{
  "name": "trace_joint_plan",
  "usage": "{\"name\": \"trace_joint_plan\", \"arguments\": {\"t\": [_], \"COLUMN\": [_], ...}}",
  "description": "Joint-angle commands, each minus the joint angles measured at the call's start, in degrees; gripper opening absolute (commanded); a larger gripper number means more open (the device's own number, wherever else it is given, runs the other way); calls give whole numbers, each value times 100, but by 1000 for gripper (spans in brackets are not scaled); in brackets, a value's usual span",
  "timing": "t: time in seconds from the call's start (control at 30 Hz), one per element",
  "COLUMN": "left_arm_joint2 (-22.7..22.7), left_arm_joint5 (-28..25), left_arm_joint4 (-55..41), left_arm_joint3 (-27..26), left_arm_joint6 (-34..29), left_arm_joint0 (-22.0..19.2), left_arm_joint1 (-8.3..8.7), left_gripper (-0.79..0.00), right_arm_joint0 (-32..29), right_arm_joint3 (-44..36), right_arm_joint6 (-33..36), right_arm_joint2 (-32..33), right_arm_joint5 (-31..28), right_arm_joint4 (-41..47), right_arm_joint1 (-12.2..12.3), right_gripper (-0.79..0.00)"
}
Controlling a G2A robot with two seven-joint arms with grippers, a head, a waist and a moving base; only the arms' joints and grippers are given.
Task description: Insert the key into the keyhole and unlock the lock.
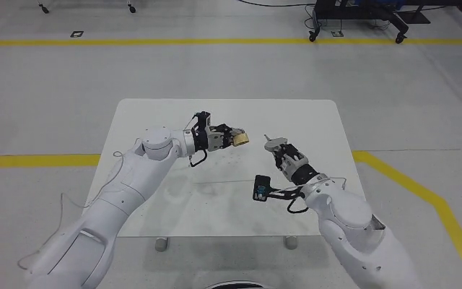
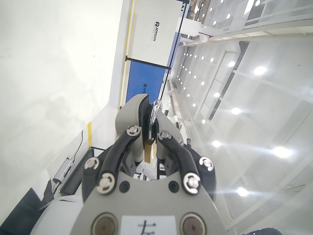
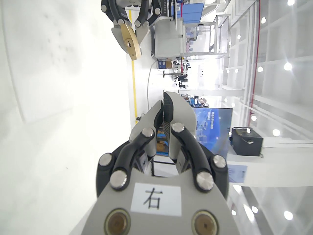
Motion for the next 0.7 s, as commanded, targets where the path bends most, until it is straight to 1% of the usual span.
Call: {"name": "trace_joint_plan", "arguments": {"t": [0.0, 0.07, 0.23, 0.33, 0.47, 0.57, 0.67], "left_arm_joint2": [4, -30, -63, -63, -63, -99, -151], "left_arm_joint5": [61, 147, 154, 154, 154, 117, 159], "left_arm_joint4": [-51, -184, -253, -253, -253, -234, -186], "left_arm_joint3": [53, 154, 275, 275, 275, 165, 89], "left_arm_joint6": [28, 173, 407, 407, 407, 580, 620], "left_arm_joint0": [2, 14, 10, 10, 10, 127, 181], "left_arm_joint1": [-30, -64, -135, -135, -135, -137, -136], "left_gripper": [-785, -785, -785, -785, -785, -785, -785], "right_arm_joint0": [78, 193, 498, 575, 624, 723, 855], "right_arm_joint3": [-10, 23, 231, 274, 287, 417, 550], "right_arm_joint6": [130, 136, 151, 186, 379, 417, 431], "right_arm_joint2": [-309, -563, -819, -861, -1020, -1126, -1249], "right_arm_joint5": [-98, -186, -324, -382, -571, -632, -667], "right_arm_joint4": [-560, -725, -662, -604, -822, -738, -649], "right_arm_joint1": [-13, -42, -118, -147, -178, -222, -272], "right_gripper": [-785, -785, -785, -785, -785, -785, -785]}}
